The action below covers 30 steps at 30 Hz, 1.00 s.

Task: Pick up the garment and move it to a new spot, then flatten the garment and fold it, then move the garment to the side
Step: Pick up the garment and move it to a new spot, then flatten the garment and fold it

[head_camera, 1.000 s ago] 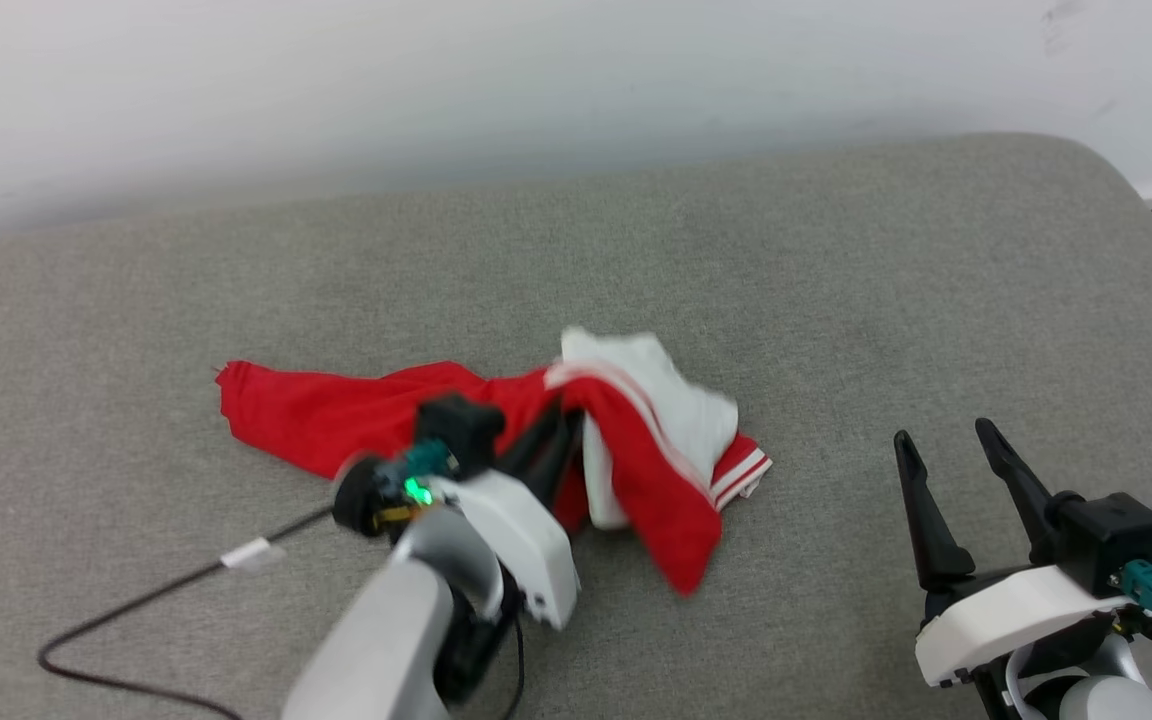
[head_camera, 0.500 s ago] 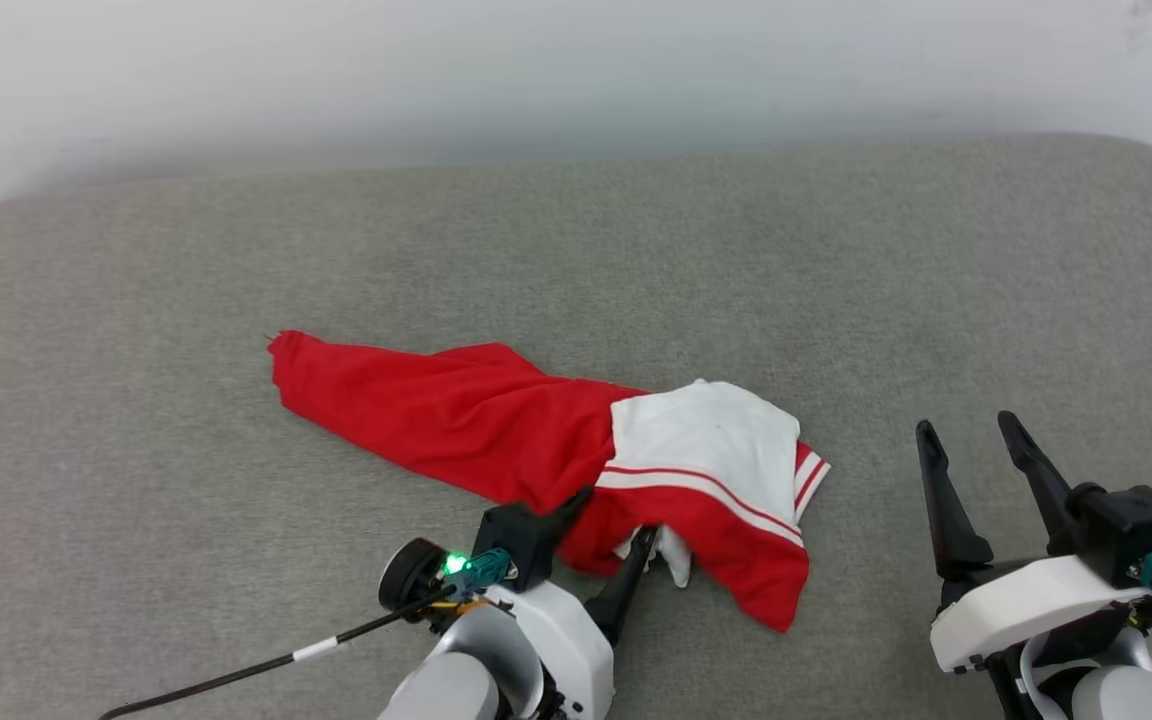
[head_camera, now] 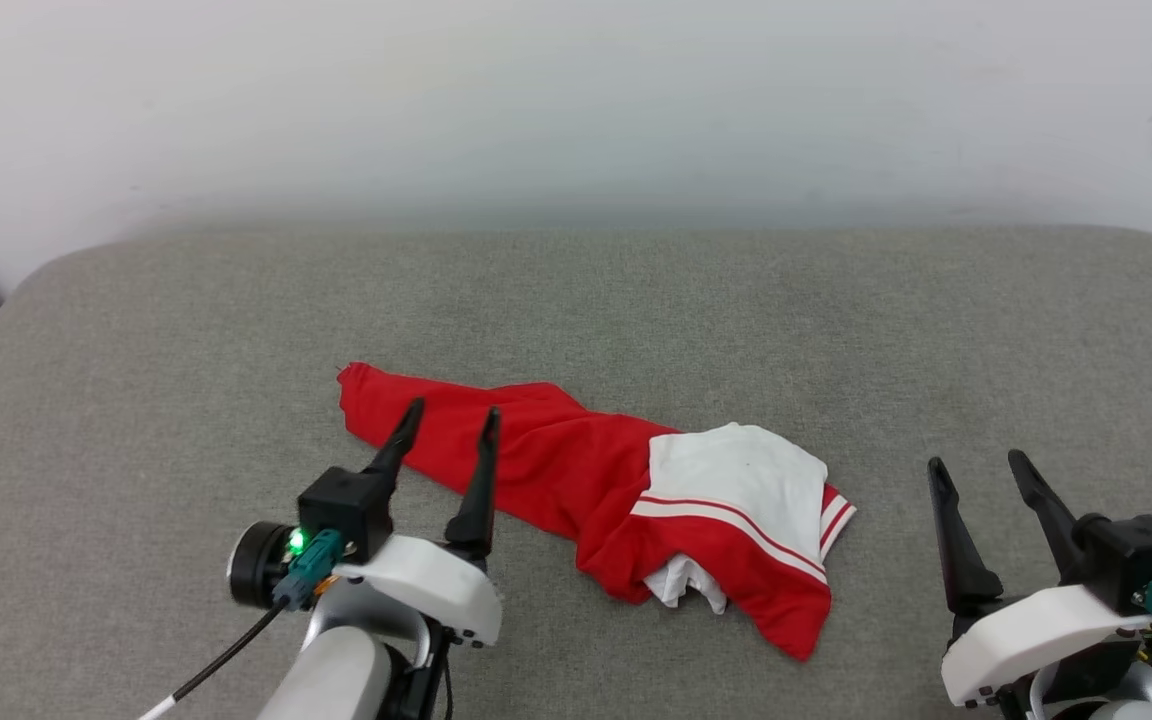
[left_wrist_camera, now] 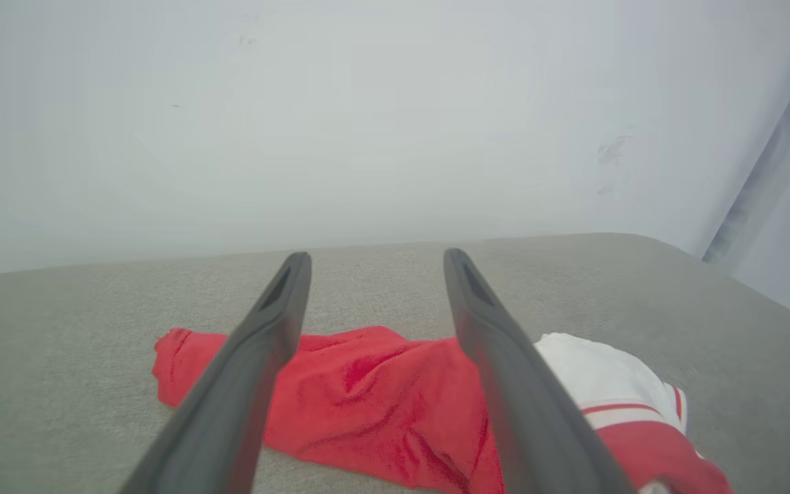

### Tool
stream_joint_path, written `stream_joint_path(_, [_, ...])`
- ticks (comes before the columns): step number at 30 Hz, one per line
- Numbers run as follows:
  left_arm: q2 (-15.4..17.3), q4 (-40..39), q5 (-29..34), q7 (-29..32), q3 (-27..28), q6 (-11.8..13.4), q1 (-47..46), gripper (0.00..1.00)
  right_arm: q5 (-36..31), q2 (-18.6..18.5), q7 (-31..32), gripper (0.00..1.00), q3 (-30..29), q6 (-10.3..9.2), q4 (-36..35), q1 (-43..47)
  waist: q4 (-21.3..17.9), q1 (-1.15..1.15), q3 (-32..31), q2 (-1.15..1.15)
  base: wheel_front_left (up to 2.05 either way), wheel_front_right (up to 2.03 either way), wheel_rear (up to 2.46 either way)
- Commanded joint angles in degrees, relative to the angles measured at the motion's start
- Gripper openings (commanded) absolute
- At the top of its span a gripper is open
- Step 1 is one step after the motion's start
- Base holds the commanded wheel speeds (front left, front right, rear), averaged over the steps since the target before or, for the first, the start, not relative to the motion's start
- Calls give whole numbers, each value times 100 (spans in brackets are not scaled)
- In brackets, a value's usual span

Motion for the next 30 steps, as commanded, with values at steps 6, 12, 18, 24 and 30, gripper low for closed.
stream_joint_path(6, [253, -165, -134, -131, 375, 273, 502, 100, -4, 6, 117, 100, 28, -6, -105, 244, -28, 0, -206, 0, 0, 0, 0])
stream_joint_path(12, [364, -307, -166, -109, 444, 412, 874, 100, 8, 6, 224, 100, 43, -6, -203, 416, -88, 0, -304, 0, 0, 0, 0])
stream_joint_path(18, [433, -405, -198, -85, 476, 487, 1010, 100, 22, 6, 283, 100, 86, -6, -260, 470, -140, 0, -324, 0, 0, 0, 0])
stream_joint_path(24, [456, -447, -230, -68, 475, 504, 1005, 100, 26, 7, 333, 100, 58, -6, -236, 459, -136, 0, -310, 0, 0, 0, 0])
stream_joint_path(30, [409, -509, -197, -105, 408, 488, 842, 100, -66, 7, 505, 100, -232, -5, 58, 241, 22, 0, -175, 0, 0, 0, 0])
